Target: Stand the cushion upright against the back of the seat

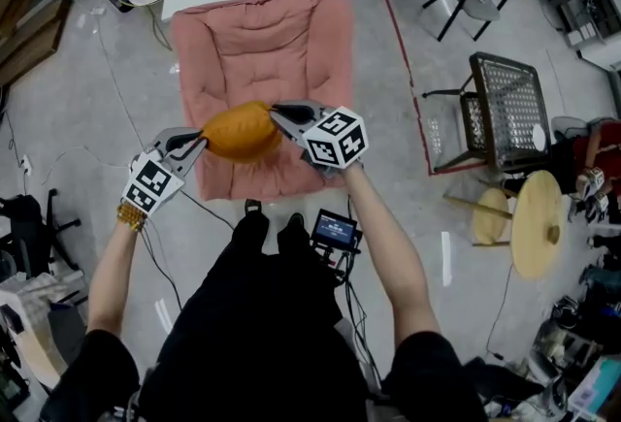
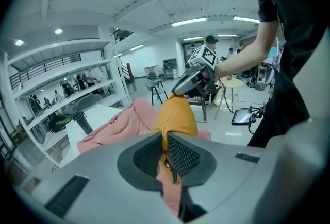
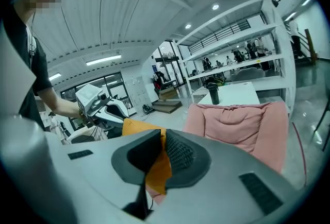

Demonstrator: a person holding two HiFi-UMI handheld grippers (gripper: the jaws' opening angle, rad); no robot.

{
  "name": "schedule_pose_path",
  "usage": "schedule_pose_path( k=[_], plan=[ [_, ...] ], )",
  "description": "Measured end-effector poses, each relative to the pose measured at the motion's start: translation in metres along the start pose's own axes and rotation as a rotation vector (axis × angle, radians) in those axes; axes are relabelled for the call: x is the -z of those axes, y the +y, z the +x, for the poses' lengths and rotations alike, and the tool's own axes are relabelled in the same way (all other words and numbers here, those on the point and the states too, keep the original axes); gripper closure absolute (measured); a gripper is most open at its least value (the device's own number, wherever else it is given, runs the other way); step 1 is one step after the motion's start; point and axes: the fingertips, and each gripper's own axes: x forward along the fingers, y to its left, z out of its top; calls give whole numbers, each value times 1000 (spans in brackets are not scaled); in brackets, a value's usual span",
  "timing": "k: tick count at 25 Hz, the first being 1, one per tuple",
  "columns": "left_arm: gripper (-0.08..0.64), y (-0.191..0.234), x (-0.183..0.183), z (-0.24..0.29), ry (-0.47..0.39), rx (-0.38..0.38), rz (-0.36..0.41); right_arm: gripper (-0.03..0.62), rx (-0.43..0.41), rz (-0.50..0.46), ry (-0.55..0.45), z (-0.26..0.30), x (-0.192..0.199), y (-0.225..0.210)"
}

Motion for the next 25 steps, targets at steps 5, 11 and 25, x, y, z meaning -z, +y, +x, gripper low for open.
schedule_pose_path(
  k=[5, 11, 25],
  plan=[
    [525, 3, -2, 29, -2, -12, -55, 554, 45, 36, 0, -23, 11, -8],
    [525, -2, -10, 72, 5, -32, -117, 555, 97, 98, -7, -47, 31, -36],
    [525, 2, 9, 114, 25, -110, -297, 555, 146, 137, 19, -40, 62, -64]
  ],
)
